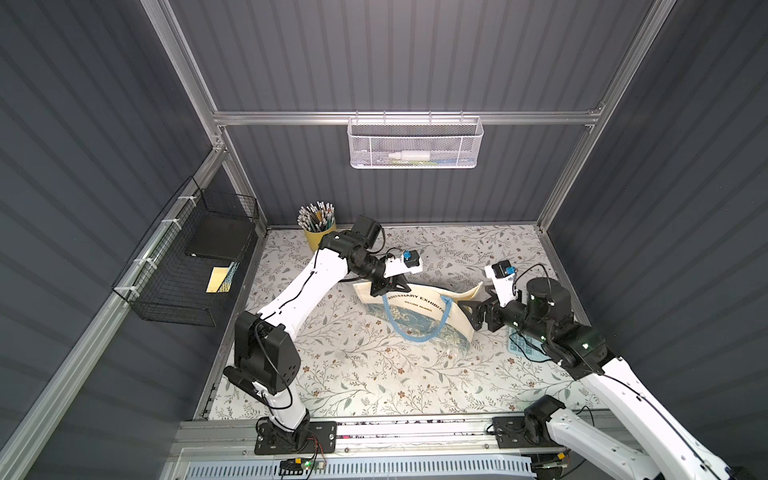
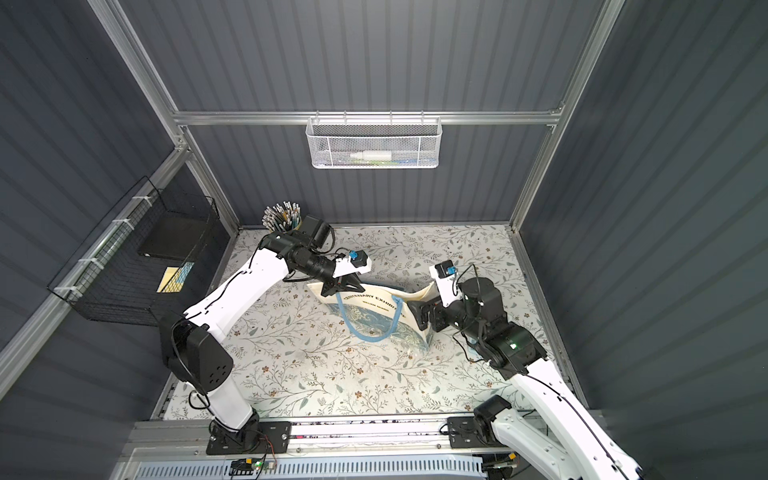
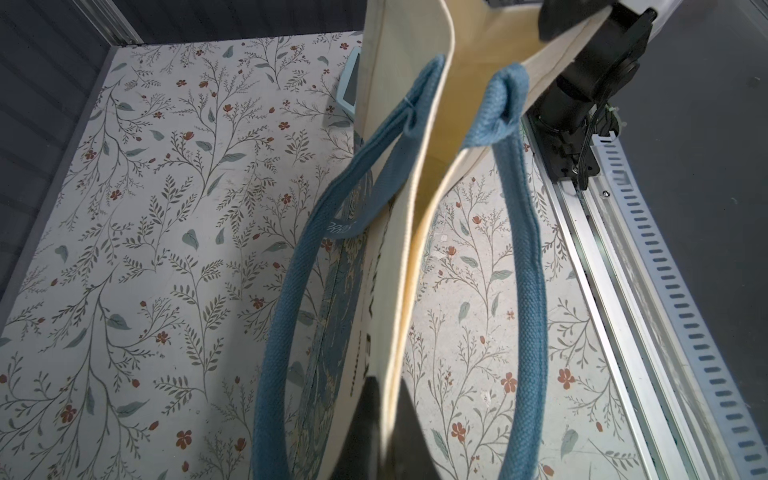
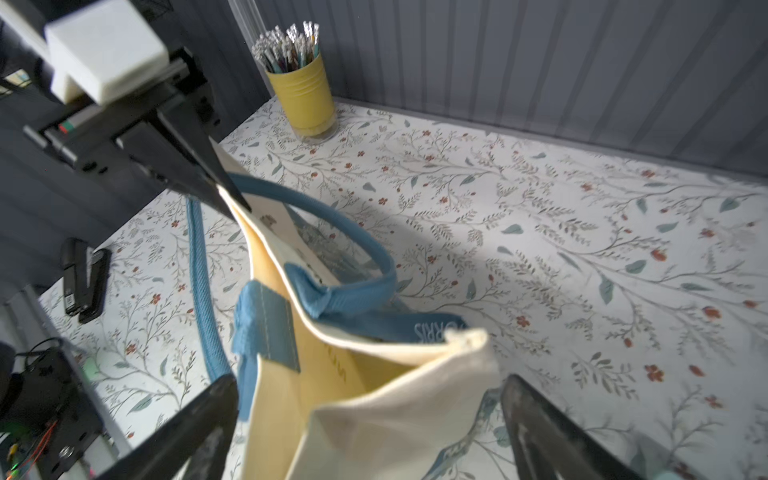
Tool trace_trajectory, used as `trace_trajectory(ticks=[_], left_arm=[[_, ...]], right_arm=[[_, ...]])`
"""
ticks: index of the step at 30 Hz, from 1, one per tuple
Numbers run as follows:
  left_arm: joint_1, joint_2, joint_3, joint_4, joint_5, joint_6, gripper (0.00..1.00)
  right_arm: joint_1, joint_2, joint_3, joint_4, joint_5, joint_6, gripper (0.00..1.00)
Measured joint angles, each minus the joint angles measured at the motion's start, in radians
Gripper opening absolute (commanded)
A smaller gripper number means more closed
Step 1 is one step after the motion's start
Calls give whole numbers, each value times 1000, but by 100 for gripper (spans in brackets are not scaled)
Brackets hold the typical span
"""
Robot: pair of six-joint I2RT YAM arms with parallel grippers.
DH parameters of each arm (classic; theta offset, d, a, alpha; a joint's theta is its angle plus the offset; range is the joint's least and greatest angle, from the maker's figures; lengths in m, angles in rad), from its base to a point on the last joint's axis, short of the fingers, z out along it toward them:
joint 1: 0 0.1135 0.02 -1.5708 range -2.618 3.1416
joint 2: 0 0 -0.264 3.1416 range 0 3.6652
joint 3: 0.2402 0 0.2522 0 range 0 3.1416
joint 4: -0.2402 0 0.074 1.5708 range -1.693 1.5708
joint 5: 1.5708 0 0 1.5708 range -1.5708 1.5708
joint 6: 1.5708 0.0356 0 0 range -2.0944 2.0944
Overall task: Put away the canvas bag
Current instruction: Press the canvas bag.
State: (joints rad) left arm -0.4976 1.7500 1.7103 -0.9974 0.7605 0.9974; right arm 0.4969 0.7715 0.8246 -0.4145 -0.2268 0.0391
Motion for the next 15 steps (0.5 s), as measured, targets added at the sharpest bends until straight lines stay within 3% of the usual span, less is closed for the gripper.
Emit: trace_trajectory(ticks=[6, 15], left_arm=[[4, 7, 10, -12, 13, 11, 0], [4, 10, 10, -11, 10, 11, 0]], right_arm=[[-111, -80, -143, 188, -207, 29, 99], [-126, -139, -198, 198, -230, -3, 99]])
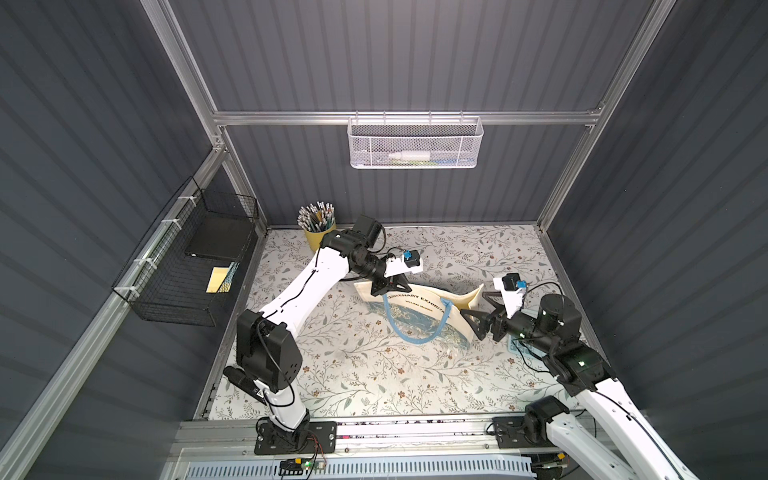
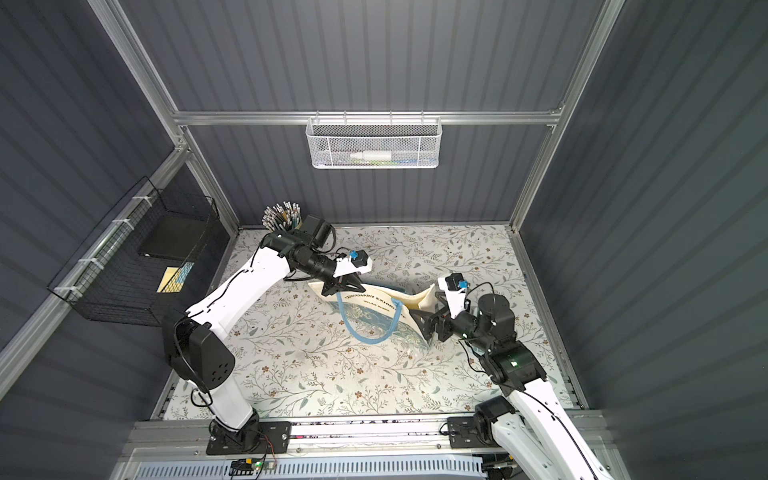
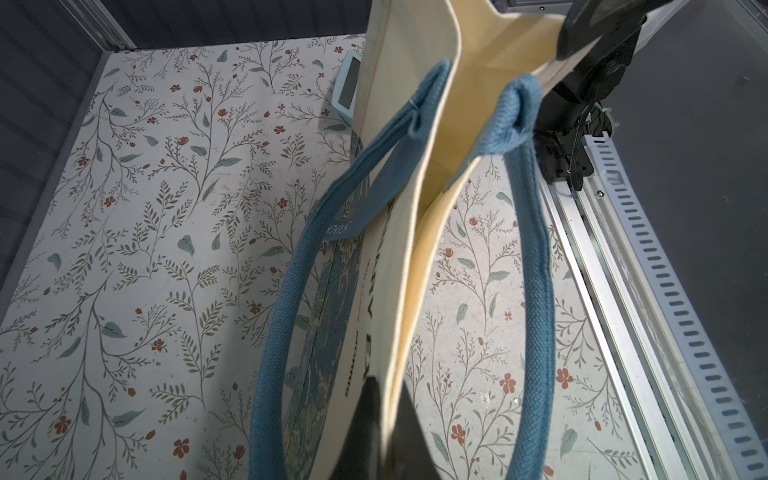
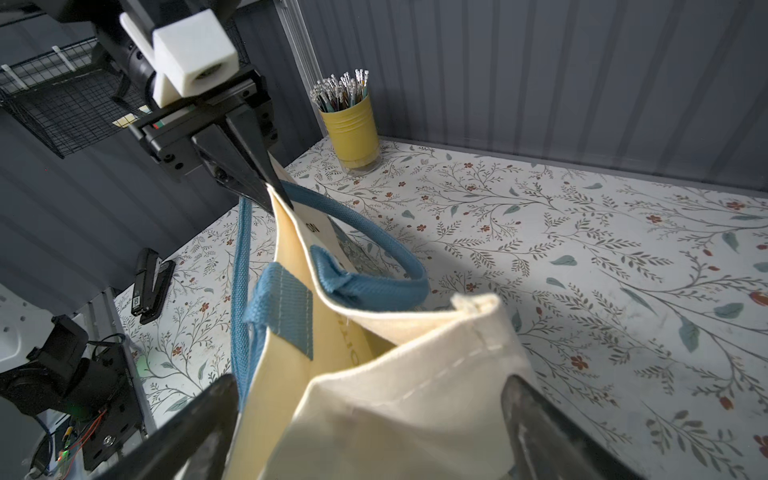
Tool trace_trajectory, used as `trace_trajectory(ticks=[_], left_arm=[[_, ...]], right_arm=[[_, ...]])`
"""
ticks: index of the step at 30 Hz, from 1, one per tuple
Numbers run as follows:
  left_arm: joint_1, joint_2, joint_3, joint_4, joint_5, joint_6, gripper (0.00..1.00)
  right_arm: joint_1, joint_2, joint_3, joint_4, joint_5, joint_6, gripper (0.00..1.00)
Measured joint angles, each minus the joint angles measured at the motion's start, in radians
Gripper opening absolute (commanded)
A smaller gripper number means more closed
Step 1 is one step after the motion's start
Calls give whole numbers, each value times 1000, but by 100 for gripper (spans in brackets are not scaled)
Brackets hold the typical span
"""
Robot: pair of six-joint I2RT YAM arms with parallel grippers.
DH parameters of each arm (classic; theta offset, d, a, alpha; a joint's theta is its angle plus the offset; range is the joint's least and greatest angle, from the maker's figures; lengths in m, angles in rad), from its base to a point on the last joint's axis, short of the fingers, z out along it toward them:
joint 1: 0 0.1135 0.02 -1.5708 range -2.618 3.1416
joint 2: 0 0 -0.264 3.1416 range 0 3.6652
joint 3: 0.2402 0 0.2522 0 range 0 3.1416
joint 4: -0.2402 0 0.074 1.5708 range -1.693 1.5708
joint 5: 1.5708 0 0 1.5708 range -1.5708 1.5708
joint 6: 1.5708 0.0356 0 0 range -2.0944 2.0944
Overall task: Put away the canvas bag
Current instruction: Press the canvas bag.
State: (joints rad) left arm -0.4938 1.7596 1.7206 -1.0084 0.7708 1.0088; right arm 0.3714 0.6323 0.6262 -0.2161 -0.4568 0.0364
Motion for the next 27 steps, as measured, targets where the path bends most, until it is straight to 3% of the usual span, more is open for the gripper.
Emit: trace_trajectory(ticks=[4, 8, 12, 17, 18, 20, 21, 24, 27], left_arm=[[0, 2, 2, 3, -2, -3, 0], [0, 7, 10, 2, -5, -4, 0], [3, 15, 16, 4, -14, -10, 0], [9, 18, 17, 7, -24, -19, 0], [9, 19, 18, 6, -23, -19, 5], [8, 20, 25, 7, -21, -21, 31], [4, 21, 32, 9, -17, -25, 38], [-10, 21, 53, 19, -5, -42, 54], [-25, 22, 72, 26, -4, -53, 57]], right_arm=[[3, -2, 29, -51, -35, -9, 90], [8, 79, 95, -102, -55, -11, 54], [8, 209, 178, -137, -71, -21, 33], [10, 218, 186, -150, -69, 2, 3], [11, 210, 188, -152, -66, 6, 0], [11, 201, 197, -166, -60, 8, 0], [11, 201, 205, -179, -58, 9, 0], [11, 214, 226, -208, -55, 10, 0], [11, 234, 245, -223, -55, 16, 0]])
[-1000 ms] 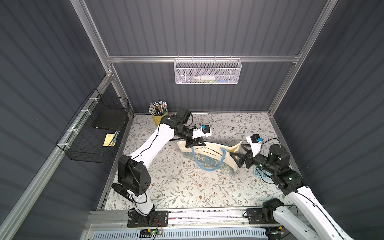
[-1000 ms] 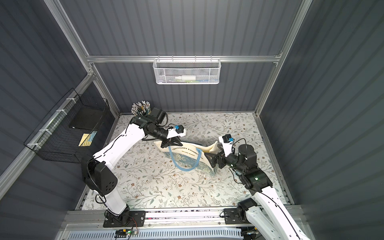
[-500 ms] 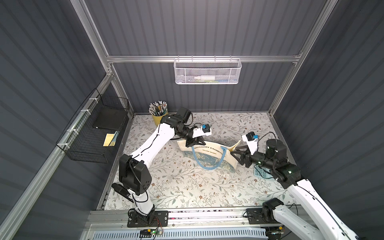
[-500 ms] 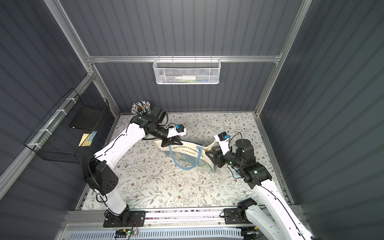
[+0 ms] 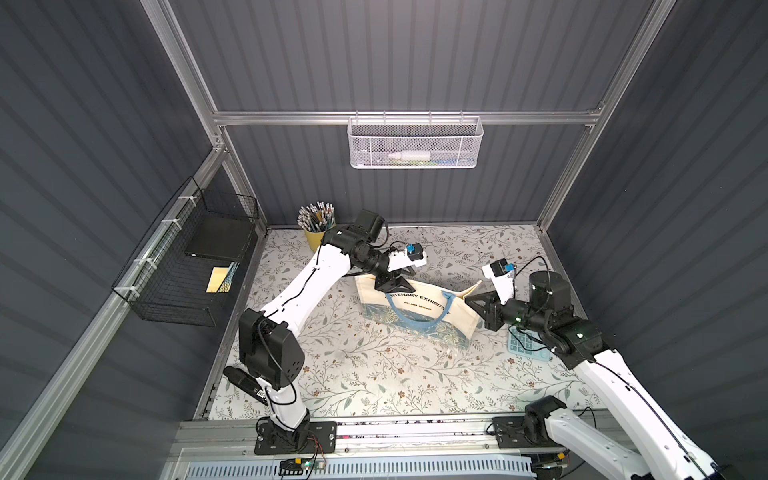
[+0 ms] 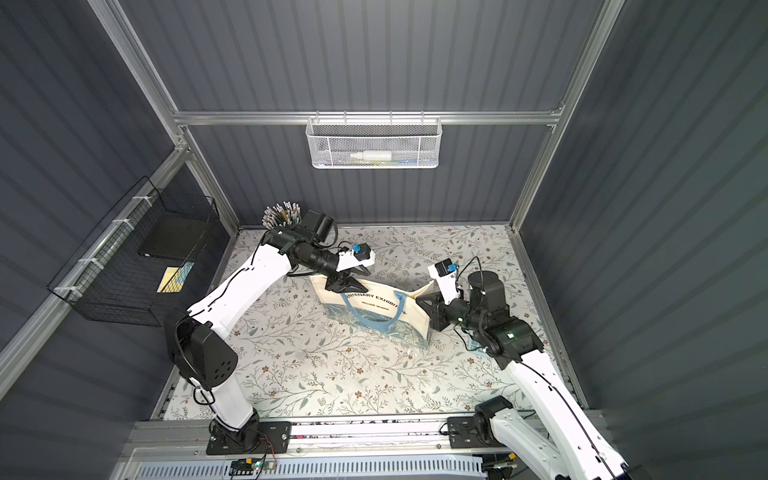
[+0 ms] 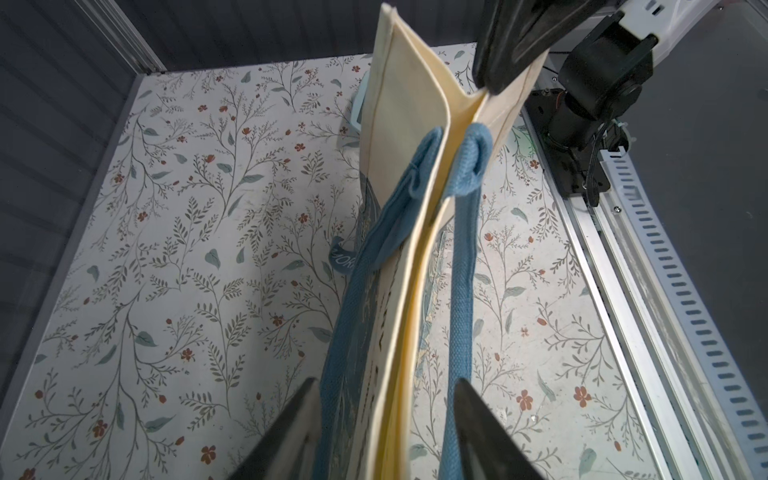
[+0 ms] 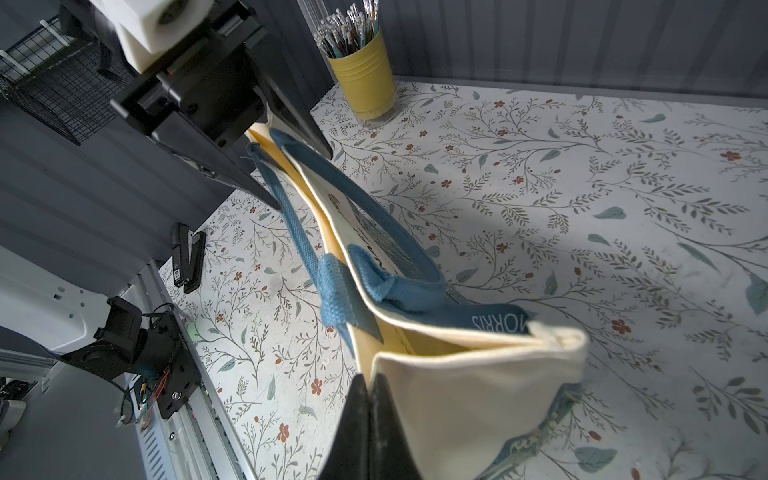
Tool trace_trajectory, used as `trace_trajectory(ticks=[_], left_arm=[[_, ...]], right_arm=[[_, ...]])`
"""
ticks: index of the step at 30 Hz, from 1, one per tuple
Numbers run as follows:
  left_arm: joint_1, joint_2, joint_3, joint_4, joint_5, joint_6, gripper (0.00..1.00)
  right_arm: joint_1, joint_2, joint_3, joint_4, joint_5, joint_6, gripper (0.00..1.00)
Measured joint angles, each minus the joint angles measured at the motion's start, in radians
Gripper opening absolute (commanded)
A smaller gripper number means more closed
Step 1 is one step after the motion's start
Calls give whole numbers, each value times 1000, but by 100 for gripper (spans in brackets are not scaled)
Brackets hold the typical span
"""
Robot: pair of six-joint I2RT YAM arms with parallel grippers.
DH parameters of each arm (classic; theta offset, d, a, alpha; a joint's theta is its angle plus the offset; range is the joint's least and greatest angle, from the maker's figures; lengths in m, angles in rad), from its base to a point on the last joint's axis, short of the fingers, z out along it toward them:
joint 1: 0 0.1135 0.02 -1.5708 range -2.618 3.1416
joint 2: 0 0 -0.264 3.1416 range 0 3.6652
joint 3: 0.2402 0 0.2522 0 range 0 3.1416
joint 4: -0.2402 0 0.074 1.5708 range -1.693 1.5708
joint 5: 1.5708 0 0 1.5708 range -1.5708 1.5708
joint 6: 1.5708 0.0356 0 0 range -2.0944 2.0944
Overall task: Put away the canvas bag
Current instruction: Press the canvas bag.
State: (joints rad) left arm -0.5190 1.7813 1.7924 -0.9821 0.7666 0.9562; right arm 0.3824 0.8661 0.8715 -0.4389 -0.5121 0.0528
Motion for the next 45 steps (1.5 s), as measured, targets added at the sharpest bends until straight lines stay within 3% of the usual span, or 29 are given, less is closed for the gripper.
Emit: trace_trajectory(ticks=[16, 18, 20, 21, 22, 23, 25, 28, 31, 36, 39, 45], left_arm=[[-170, 182, 150, 3, -17, -23, 57], [-183, 197, 165, 3, -23, -28, 41], [-189, 202, 172, -2, -30, -35, 7], [-190, 202, 175, -5, -32, -39, 0], [-190, 202, 176, -8, -32, -41, 0], [-189, 202, 179, -11, -32, -37, 0], [-188, 202, 181, -14, -35, -33, 0], [-190, 202, 176, -15, -61, -17, 0], [-169, 179, 153, -15, -55, 5, 0], [-35, 120, 130, -13, 49, 12, 0], [30, 96, 141, -14, 123, 8, 0], [11, 69, 145, -14, 314, -19, 0]], right_arm=[[12, 52, 16, 6, -12, 23, 0], [12, 57, 19, 3, -11, 23, 0], [12, 58, 20, 3, -11, 23, 0], [12, 58, 22, 3, -10, 23, 0], [12, 58, 23, 3, -9, 23, 0], [12, 58, 23, 3, -7, 23, 8], [12, 59, 26, 3, -1, 23, 45], [15, 50, 53, 6, 17, 7, 74], [17, -12, 68, 24, 45, -19, 95], [18, -156, 46, 51, 48, -44, 99], [18, -160, 27, 57, 26, -71, 99], [18, -114, 13, 58, 19, -146, 99]])
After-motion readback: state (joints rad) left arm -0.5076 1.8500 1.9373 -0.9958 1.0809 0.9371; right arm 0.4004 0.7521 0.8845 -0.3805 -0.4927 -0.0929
